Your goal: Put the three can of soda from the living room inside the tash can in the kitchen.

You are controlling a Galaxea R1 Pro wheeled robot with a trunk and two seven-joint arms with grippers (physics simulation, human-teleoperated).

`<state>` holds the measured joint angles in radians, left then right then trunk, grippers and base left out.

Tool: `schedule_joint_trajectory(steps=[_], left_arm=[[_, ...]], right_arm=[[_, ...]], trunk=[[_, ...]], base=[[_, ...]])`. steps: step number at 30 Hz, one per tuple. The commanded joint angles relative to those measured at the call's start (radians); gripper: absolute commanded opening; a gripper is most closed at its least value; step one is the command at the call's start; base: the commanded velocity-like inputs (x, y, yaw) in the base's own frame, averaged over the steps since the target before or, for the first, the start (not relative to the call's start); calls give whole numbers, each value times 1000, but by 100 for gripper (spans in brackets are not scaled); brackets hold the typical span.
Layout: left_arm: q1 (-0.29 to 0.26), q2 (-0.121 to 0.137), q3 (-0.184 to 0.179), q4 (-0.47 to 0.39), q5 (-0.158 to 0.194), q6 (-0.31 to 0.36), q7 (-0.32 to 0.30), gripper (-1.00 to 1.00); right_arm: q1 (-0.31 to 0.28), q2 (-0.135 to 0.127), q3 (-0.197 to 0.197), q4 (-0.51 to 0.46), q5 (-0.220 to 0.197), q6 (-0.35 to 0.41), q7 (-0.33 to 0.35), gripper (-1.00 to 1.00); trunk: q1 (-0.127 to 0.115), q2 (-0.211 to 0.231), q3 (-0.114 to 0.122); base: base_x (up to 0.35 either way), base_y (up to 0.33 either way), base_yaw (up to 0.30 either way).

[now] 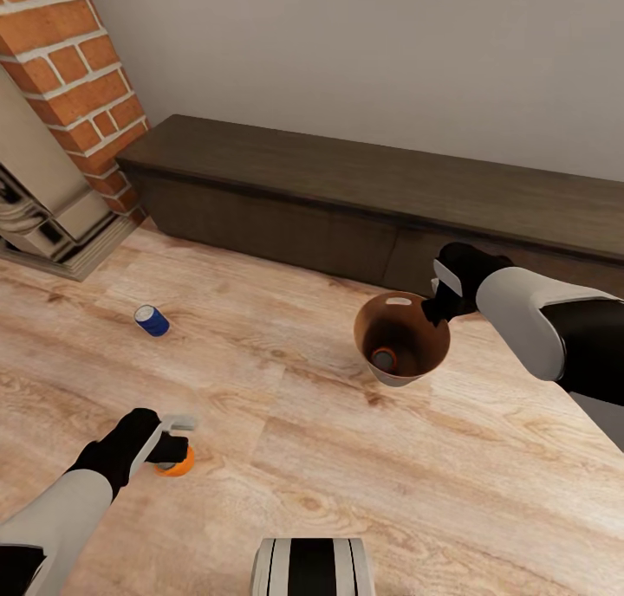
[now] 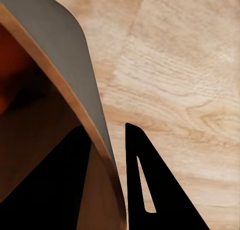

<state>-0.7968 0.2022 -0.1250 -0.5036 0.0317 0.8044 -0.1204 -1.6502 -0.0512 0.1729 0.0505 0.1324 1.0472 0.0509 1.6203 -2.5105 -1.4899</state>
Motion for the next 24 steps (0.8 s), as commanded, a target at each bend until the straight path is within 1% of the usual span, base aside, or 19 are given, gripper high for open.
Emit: schedule_joint_trajectory(steps=[1, 5, 9, 14, 16, 24], left_arm=[[0, 0, 0, -1, 3, -6, -9, -100], [1, 0, 2, 5, 2, -25, -47, -100], [1, 0, 3, 6, 4, -28, -55, -100], [0, -2, 3, 9, -1, -22, -57, -100], [-1, -6, 2, 10, -2, -8, -57, -100], [-1, -8, 2, 10, -3, 7, -59, -100]], right_arm=[[0, 0, -4, 0, -5, 0, 0, -100], [0, -6, -3, 0, -5, 0, 0, -100], [0, -5, -3, 0, -5, 0, 0, -100], [1, -1, -3, 0, -5, 0, 0, -100], [1, 0, -4, 0, -5, 0, 0, -100], [2, 0, -9, -2, -5, 0, 0, -100]], trunk=[[0, 0, 0], [0, 0, 0], [0, 0, 0], [-2, 1, 19], [-3, 2, 27], [-7, 3, 58]], base=[[0, 0, 0], [0, 0, 0], [0, 0, 0], [0, 0, 0], [0, 0, 0], [0, 0, 0]])
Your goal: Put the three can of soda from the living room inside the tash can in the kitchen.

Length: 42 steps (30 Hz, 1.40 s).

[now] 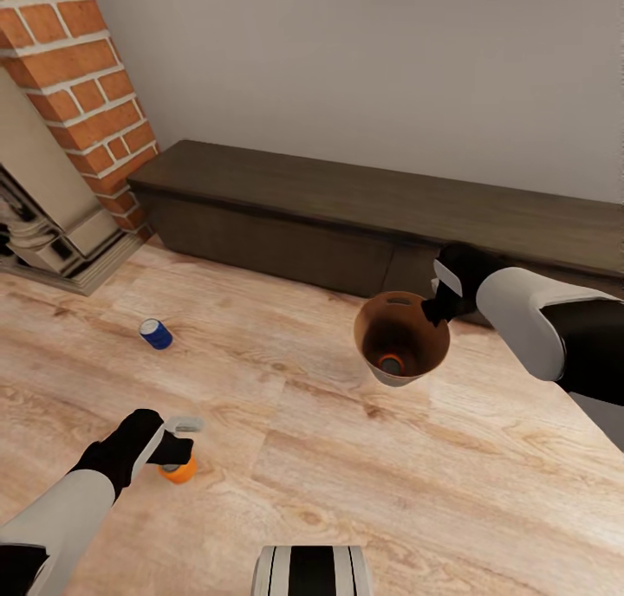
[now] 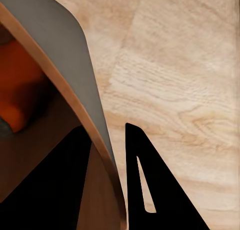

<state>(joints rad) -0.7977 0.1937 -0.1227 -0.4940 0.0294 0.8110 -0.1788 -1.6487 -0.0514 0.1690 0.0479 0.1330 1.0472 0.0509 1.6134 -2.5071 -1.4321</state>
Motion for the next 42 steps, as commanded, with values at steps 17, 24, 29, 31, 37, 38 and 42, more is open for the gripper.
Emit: schedule_joint_trajectory(steps=[17, 24, 29, 31, 37, 38, 42], left_arm=[[-1, 1, 0, -2, 2, 23, -2, -100], [-1, 2, 0, -6, 2, 25, -40, -100], [-1, 6, -2, -4, 1, 34, -121, -100], [-2, 8, -3, -2, 0, 36, -159, -100], [-93, 26, -4, -4, -6, 112, -360, -100], [-102, 33, -5, -6, -6, 119, -385, -100], [-179, 105, -5, -27, -6, 170, -554, -100]], right_arm=[[7, 0, -36, -3, -9, 0, -1, -100], [19, 5, -42, -5, -16, 0, 7, -100], [64, 7, -137, -5, -17, 0, 13, -100], [79, 7, -166, -6, -17, 0, 13, -100], [156, 7, -195, -8, -16, 0, 12, -100], [163, 7, -195, -8, -16, 0, 12, -100], [201, 8, -197, -10, -15, 0, 13, -100]], trunk=[[-8, 4, 66], [-11, 6, 93], [-13, 7, 112], [-17, 14, 119], [-40, 56, 138], [-44, 63, 141], [-59, 91, 154]], base=[[0, 0, 0], [0, 0, 0], [0, 0, 0], [0, 0, 0], [0, 0, 0], [0, 0, 0], [0, 0, 0]])
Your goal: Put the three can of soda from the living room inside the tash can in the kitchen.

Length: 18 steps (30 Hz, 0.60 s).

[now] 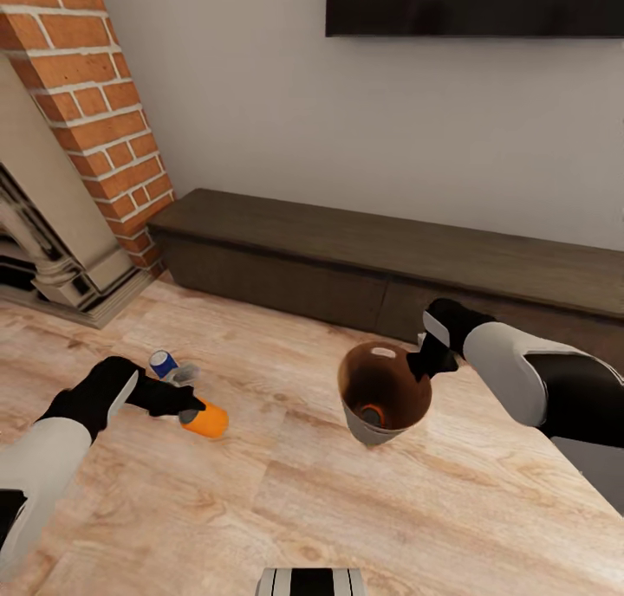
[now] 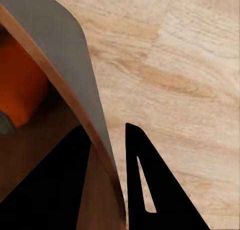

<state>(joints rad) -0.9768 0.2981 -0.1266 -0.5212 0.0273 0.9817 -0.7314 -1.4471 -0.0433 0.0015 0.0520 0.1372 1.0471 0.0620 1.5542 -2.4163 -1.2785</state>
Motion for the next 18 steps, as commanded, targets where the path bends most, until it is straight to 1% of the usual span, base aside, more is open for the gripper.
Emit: schedule_joint_trajectory(steps=[1, 2, 3, 4, 6, 7, 8, 9, 10, 11, 12, 13, 14, 15, 16, 18], left_arm=[[-11, 6, -1, -4, -4, 9, -23, -100], [-28, 18, -1, -15, -4, 22, -61, -100], [-42, 27, -1, -30, -4, 33, -90, -100], [-53, 37, -3, -52, -5, 47, -117, -100], [-63, 53, -12, -91, -5, 65, -169, -100], [-69, 76, -41, -143, -6, 65, -265, -100], [-70, 84, -55, -163, -6, 65, -306, -100], [-72, 104, -84, -207, -7, 65, -393, -100], [-75, 115, -97, -231, -11, 65, -436, -100], [-91, 141, -117, -297, -27, 65, -539, -100], [-101, 154, -124, -331, -36, 65, -593, -100], [-117, 174, -135, -393, -53, 65, -695, -100], [-124, 181, -138, -421, -61, 65, -736, -100], [-139, 196, -145, -494, -76, 65, -815, -100], [-143, 199, -147, -515, -79, 65, -831, -100], [-153, 203, -149, -590, -85, 65, -839, -100]], right_arm=[[2, 1, -29, -14, -19, 0, 2, -100], [11, 1, -29, -14, -19, 0, 2, -100], [30, 2, -28, -15, -17, 0, -1, -100], [36, 2, -27, -15, -17, 0, -2, -100], [54, 4, -27, -16, -15, 0, -4, -100], [65, 5, -26, -16, -13, 0, -5, -100], [68, 5, -26, -16, -13, 0, -6, -100], [75, 8, -26, -16, -12, 0, -6, -100], [78, 12, -26, -16, -11, 0, -6, -100], [85, 24, -26, -17, -10, 0, -7, -100], [88, 29, -25, -17, -9, 0, -8, -100], [94, 40, -24, -18, -8, 0, -8, -100], [96, 46, -24, -19, -8, 0, -9, -100], [99, 62, -24, -22, -7, 0, -10, -100], [100, 68, -23, -23, -7, 0, -11, -100], [102, 95, -22, -27, -7, 0, -13, -100]], trunk=[[-4, 7, 3], [-8, 14, 6], [-12, 21, 10], [-15, 28, 13], [-23, 42, 19], [-27, 49, 22], [-31, 56, 25], [-35, 63, 28], [-38, 70, 31], [-42, 77, 35], [-46, 84, 38], [-50, 91, 41], [-54, 98, 44], [-58, 105, 47], [-61, 112, 50], [-69, 126, 57]], base=[[0, 0, 0], [0, 0, 0], [0, 0, 0], [0, 0, 0], [0, 0, 0], [0, 0, 0], [0, 0, 0], [0, 0, 0], [0, 0, 0], [0, 0, 0], [0, 0, 0], [0, 0, 0], [0, 0, 0], [0, 0, 0], [0, 0, 0], [0, 0, 0]])
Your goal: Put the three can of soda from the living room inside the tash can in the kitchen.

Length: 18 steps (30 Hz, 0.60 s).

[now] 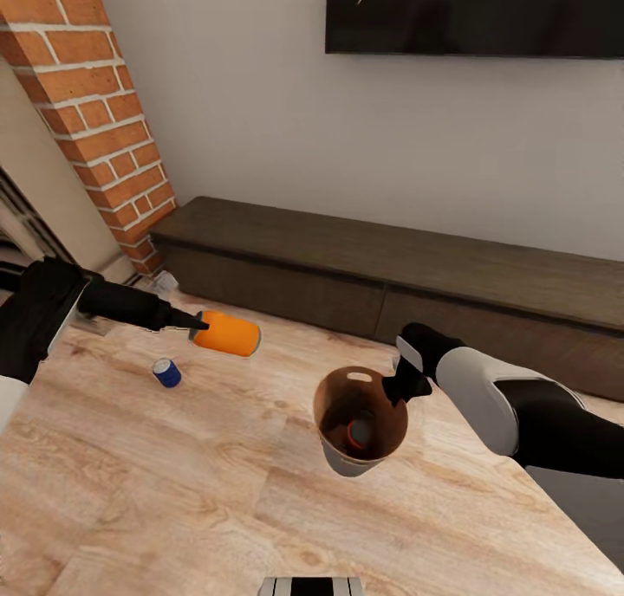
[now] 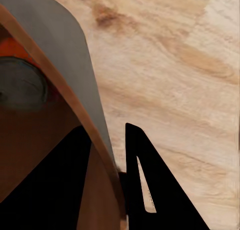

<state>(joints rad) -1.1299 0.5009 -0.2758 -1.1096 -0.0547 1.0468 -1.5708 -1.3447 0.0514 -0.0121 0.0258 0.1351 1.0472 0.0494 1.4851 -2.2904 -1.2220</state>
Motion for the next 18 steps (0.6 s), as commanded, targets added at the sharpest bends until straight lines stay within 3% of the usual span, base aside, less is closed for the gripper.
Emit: schedule_joint_trajectory(steps=[1, 4, 6, 7, 8, 10, 11, 13, 15, 18], left_arm=[[-1, 0, -1, -16, -4, 0, 0, -100], [-4, -3, -2, -58, -6, 0, 0, -100], [-5, -19, -4, -76, -9, 0, 0, -100], [-4, -40, -10, -85, -12, 0, 0, -100], [-4, -88, -55, -94, -26, 0, 0, -100], [-4, -103, -90, -97, -42, 0, 0, -100], [-4, -117, -123, -98, -66, 0, 0, -100], [-3, -137, -147, -100, -96, 0, 0, -100], [3, -194, -172, -101, -183, 0, 0, -100], [6, -246, -182, -101, -266, 0, 0, -100]], right_arm=[[0, 7, -8, -1, -5, 0, -1, -100], [1, 42, -7, -6, -5, 0, -3, -100], [1, 59, -8, -17, -6, 0, -4, -100], [1, 66, -8, -26, -8, 0, -4, -100], [1, 76, -8, -37, -12, 0, -5, -100], [1, 82, -8, -41, -13, 0, -5, -100], [1, 87, -8, -43, -13, 0, -5, -100], [1, 91, -8, -44, -14, 0, -5, -100], [1, 97, -7, -46, -15, 0, -4, -100], [1, 101, -8, -55, -16, 0, -4, -100]], trunk=[[-4, 7, 3], [-15, 28, 13], [-23, 42, 19], [-27, 49, 22], [-31, 56, 25], [-38, 70, 31], [-42, 77, 35], [-50, 91, 41], [-58, 105, 47], [-69, 126, 56]], base=[[0, 0, 0], [0, 0, 0], [0, 0, 0], [0, 0, 0], [0, 0, 0], [0, 0, 0], [0, 0, 0], [0, 0, 0], [0, 0, 0], [0, 0, 0]])
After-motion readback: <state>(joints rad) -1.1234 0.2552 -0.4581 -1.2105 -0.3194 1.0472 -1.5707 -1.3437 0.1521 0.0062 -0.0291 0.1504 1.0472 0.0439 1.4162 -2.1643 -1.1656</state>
